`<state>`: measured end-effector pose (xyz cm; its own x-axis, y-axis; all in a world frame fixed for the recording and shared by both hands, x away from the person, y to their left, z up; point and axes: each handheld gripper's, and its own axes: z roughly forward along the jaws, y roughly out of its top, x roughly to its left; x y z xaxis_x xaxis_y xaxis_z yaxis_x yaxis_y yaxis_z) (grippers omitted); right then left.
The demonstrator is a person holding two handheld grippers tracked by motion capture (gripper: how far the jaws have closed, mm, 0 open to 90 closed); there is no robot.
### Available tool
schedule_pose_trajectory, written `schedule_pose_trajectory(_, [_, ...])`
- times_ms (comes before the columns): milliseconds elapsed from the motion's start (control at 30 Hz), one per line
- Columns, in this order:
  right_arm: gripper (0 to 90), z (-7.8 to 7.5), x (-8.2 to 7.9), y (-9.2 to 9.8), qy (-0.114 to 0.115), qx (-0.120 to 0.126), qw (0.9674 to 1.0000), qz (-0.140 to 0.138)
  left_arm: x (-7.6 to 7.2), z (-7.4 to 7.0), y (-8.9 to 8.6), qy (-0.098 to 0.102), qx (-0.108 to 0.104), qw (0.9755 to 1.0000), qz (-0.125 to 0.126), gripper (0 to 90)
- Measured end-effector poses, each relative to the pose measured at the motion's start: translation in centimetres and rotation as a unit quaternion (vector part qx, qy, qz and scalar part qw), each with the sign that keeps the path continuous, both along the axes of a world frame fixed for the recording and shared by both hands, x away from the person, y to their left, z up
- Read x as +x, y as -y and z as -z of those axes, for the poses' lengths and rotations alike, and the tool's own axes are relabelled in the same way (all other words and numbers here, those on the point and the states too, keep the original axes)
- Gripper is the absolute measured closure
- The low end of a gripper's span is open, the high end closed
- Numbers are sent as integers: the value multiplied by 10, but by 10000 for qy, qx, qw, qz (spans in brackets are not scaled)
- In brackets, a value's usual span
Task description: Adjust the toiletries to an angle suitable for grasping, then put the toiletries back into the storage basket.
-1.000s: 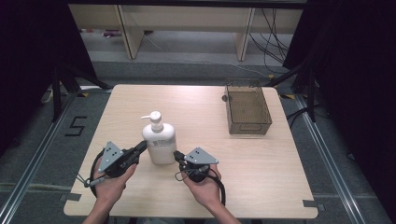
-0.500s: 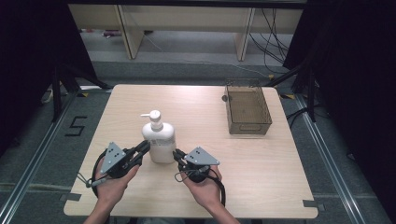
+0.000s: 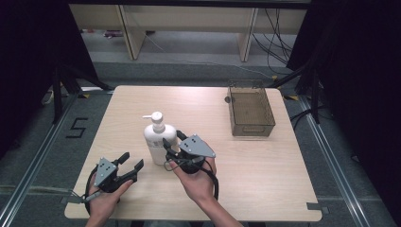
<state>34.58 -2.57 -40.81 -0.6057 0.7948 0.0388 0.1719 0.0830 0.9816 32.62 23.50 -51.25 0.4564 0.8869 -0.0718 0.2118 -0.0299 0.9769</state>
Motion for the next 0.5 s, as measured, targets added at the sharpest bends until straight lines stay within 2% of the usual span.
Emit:
schedule_pose_trajectory(33, [480,-1,0,0,-4,-31,10000,20,2,2,0,16,21,10000,-20,323])
schedule_pose_trajectory(67, [476,-3,0,-2,-57,52,9999,92,4,3,1,47,36,10000,-43,315])
schedule_pose_trajectory(100, [470,-5,1,-3,51,-15,9998,165,6,5,1,69,16,10000,-50,307])
schedule_pose_trajectory(133, [470,-5,1,-3,51,-15,9998,165,6,5,0,-6,67,9999,-92,307])
schedule_pose_trajectory(200, [459,-6,2,-5,174,-70,9996,204,8,7,0,35,72,9999,-70,307])
schedule_pose_trajectory(233, [449,-7,0,-8,83,39,9996,258,9,9,0,94,32,9999,-36,307])
schedule_pose_trajectory(267, [443,-7,2,-9,193,23,9995,232,8,9,0,40,73,9999,-68,307])
schedule_pose_trajectory(300, [437,-8,0,-14,38,127,9996,258,8,10,0,46,84,9999,-49,307])
schedule_pose_trajectory(367, [437,-11,0,-20,1,119,9996,263,8,11,1,83,13,10000,-53,310])
schedule_pose_trajectory(500, [438,-15,3,-28,69,103,9997,213,8,12,0,94,1,9999,-73,315])
